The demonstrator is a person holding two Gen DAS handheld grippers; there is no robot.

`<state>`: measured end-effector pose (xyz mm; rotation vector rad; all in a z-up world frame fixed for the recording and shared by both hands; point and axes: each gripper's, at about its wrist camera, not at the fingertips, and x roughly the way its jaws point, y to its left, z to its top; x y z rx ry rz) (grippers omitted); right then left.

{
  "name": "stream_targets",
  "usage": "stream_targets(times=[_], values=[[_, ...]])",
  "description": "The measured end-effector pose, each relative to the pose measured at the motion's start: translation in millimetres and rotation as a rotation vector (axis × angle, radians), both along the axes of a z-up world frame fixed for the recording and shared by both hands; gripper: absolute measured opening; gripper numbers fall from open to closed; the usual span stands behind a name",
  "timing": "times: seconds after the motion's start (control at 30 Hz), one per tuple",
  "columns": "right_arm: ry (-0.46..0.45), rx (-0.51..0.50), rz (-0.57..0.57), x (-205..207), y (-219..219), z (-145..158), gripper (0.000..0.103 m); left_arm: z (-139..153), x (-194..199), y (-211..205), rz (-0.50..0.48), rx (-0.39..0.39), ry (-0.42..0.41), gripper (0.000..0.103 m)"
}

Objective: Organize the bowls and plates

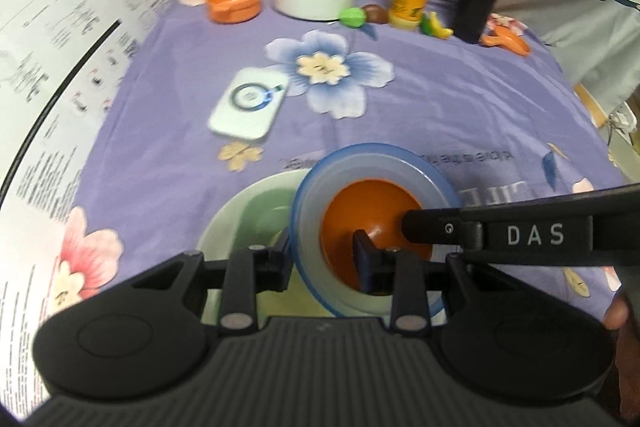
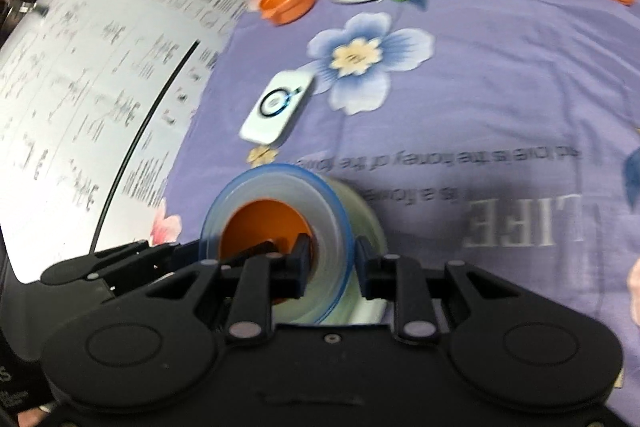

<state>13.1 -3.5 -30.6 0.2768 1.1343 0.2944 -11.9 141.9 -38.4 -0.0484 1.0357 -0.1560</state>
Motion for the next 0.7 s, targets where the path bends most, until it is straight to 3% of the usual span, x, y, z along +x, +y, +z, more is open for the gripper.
stream_targets(times=[0.3,0.7], values=[[0.044,-0.011,0.048,-1,28,-12,0.024,-14,-3,16,0.004,0.002,0.040,0.030],[0.091,-0.028,0.050,5,30,-28,0.024,-29,2,19,0.004,-0.015,0.086,0.030]])
